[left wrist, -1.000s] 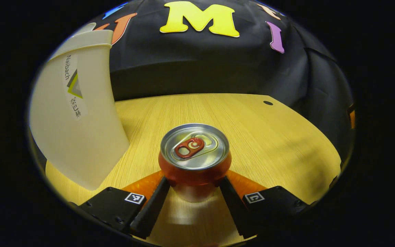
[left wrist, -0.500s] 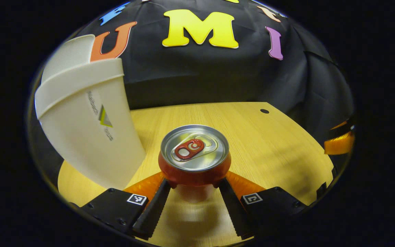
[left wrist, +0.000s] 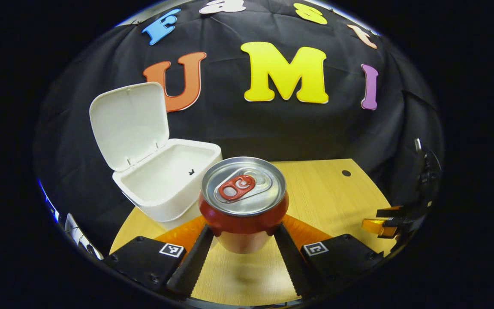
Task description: Press the lid of the desktop garbage bin to open it, pick up the crumpled paper on the desktop and throw it into the bin, then pick up the pop can on the desktop and drop it into the bin, and finally close the garbage bin lid.
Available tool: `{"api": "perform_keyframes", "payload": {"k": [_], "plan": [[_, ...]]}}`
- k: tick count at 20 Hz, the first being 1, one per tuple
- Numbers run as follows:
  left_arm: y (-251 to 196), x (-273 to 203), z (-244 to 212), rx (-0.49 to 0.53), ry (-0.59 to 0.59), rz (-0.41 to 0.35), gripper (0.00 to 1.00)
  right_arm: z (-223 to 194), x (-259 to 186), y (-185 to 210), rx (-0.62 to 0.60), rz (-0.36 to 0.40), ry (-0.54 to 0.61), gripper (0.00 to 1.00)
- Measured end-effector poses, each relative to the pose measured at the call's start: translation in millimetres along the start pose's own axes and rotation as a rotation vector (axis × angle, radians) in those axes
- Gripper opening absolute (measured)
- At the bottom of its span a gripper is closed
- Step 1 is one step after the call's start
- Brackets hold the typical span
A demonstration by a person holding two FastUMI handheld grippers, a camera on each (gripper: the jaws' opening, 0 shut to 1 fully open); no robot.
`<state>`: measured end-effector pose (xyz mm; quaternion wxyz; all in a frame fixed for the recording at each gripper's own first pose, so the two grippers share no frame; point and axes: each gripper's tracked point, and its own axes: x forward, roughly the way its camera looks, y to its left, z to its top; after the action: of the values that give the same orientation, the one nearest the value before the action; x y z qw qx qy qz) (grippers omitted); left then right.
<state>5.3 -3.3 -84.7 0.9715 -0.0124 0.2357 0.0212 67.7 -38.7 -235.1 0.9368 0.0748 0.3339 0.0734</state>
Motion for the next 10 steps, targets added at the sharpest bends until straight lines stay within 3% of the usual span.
{"api": "perform_keyframes", "payload": {"k": [10], "plan": [[106.8,42.2,82.6,-0.032,-0.042,0.134,0.85,-4.8,3.9,-6.5,0.056,-0.072,0.002,0.95]]}}
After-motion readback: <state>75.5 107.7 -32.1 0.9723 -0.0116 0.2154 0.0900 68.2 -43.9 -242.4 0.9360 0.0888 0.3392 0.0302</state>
